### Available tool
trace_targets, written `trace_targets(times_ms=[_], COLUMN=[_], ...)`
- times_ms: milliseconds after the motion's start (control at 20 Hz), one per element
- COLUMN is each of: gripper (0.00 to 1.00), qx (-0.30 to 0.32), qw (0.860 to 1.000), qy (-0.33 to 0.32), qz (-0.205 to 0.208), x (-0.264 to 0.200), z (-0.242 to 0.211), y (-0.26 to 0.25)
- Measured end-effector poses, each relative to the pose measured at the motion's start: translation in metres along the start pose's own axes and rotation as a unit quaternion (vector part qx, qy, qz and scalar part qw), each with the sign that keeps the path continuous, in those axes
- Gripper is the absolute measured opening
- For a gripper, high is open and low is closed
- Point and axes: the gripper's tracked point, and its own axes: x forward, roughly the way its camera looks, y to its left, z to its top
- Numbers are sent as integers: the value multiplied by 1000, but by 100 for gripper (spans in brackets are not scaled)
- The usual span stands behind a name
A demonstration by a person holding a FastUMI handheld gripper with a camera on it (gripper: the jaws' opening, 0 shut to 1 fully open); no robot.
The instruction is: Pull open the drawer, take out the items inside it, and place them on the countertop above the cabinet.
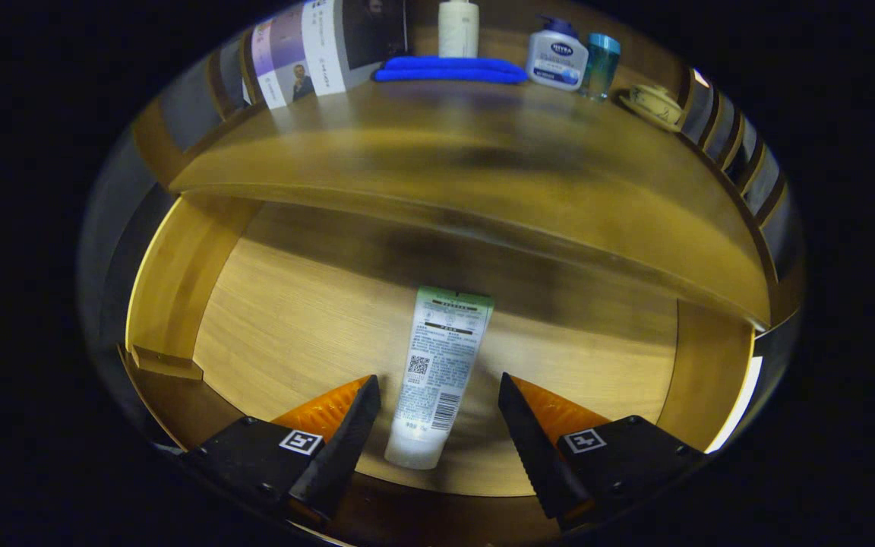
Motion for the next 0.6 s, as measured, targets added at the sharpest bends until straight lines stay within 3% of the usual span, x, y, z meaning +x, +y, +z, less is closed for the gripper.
trace_targets(times_ms=[150,350,500,600], gripper=[93,86,58,51], qx=[9,14,-3,-10], qw=[999,999,999,999], qy=[27,44,47,47], qz=[22,10,5,10], x=[7,6,10,9], z=[-3,-1,-6,-7], y=[11,8,4,7])
